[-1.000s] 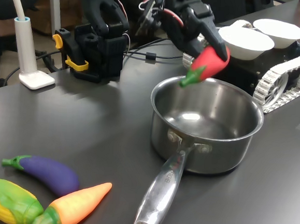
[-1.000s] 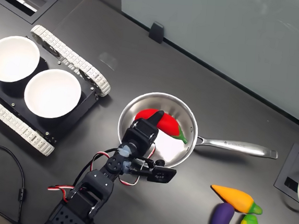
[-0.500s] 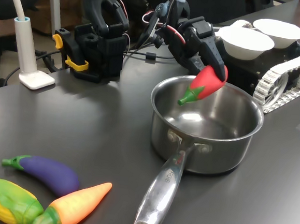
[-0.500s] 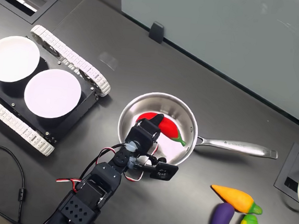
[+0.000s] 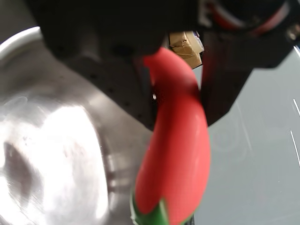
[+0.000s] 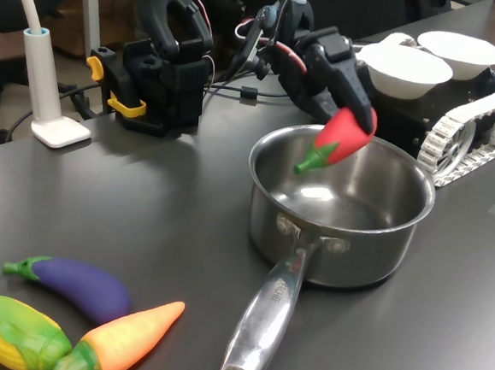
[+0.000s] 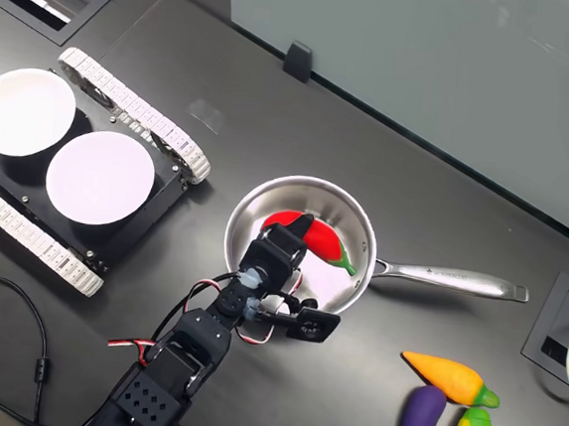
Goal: Pick up the chilli and place them in the pan
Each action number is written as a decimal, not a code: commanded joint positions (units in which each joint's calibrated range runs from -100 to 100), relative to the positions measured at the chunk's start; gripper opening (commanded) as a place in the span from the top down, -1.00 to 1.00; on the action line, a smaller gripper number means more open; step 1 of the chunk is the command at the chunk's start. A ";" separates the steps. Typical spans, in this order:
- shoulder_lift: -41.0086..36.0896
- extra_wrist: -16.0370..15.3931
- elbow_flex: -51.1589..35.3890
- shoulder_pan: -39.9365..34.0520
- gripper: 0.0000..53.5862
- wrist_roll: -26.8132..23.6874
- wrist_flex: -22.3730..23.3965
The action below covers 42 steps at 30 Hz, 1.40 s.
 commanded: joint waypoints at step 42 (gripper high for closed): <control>-14.91 0.33 4.89 -2.80 -0.63 1.07 3.55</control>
